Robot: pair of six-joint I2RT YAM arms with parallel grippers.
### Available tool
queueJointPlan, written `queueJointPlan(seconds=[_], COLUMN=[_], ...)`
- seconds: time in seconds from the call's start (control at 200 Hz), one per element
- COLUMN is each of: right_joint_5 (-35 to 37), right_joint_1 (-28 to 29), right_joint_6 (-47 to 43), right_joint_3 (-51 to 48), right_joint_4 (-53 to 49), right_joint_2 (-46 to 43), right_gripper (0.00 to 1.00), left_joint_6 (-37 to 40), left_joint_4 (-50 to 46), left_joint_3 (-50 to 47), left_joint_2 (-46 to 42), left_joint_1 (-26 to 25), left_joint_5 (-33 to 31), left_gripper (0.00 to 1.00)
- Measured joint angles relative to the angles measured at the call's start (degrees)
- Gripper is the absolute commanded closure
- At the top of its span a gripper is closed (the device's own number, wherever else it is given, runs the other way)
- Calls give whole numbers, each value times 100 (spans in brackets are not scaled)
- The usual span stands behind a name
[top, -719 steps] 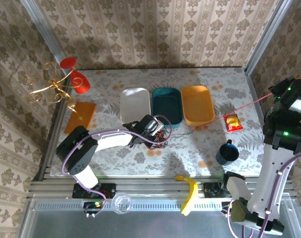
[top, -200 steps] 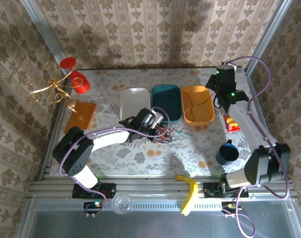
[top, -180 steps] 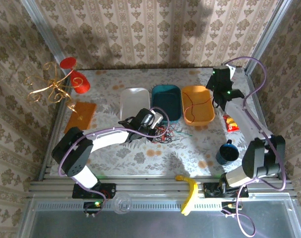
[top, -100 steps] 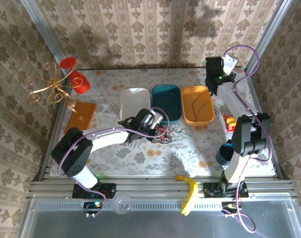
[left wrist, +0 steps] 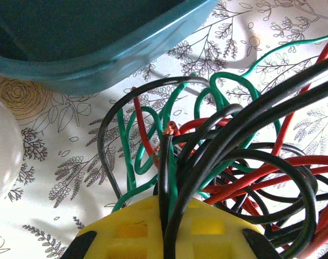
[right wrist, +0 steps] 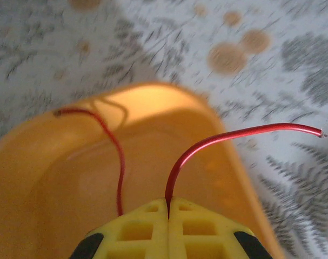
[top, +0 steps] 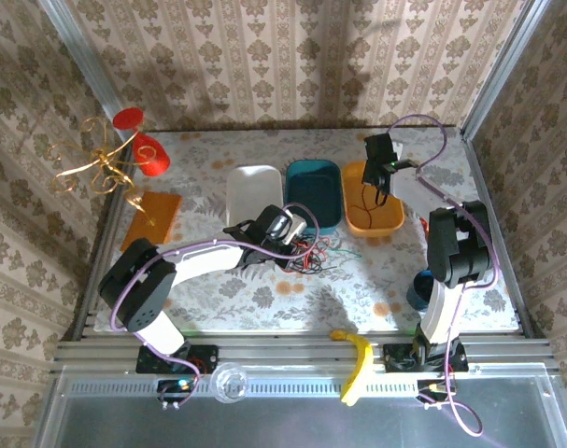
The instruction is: Untangle the cables
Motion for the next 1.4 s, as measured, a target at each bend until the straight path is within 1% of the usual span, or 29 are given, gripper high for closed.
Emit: queueJointPlan(seconds=[0.135, 0.195, 0.235, 0.29, 0.31, 0.405, 0.515, 0.605, 0.7, 0.87, 0.94, 1.06, 1.19, 1.275, 1.4], right_joint_5=[-511, -719, -833, -1012, -1071, -1346, -1628, -1777, -1810, -1810, -1956, -2728, -3724, -4212, -4614], right_joint_1=[-11, -15, -15, -31, -31, -33, -42, -42, -42, 9, 101, 529, 944, 988, 975], right_joint_6=[22, 22, 22, 26, 48, 33, 26, 22, 46, 195, 214, 166, 24, -9, -90], right_joint_3=[33, 199, 328, 492, 542, 614, 623, 595, 376, -446, -835, -1554, -2085, -2389, -2796], right_joint_4=[-17, -96, -146, -227, -262, -376, -431, -428, -415, -358, -243, -11, 26, 28, 28], right_joint_2=[109, 310, 466, 671, 730, 824, 789, 697, 348, -901, -1436, -2149, -2389, -2457, -2570], right_gripper=[100, 100, 91, 73, 68, 60, 55, 54, 53, 53, 53, 55, 57, 59, 61], left_joint_6=[0, 0, 0, 0, 0, 0, 0, 0, 0, 0, 0, 2, 2, 2, 2], left_joint_4=[-17, -31, -48, -46, -42, -44, -42, -42, -39, -7, 26, 72, 140, 164, 179], left_joint_3=[20, 46, 68, 98, 103, 109, 109, 109, 109, 109, 109, 107, 107, 107, 94], left_joint_2=[26, 42, 42, 42, 42, 42, 42, 42, 50, 92, 111, 114, 114, 114, 114], left_joint_1=[0, 0, 0, 0, 0, 0, 0, 0, 0, 0, 0, 0, 0, 0, 0], left_joint_5=[61, 90, 103, 107, 107, 107, 107, 107, 107, 149, 188, 251, 313, 345, 387], left_gripper=[100, 100, 100, 100, 100, 100, 100, 100, 100, 100, 100, 100, 100, 100, 100])
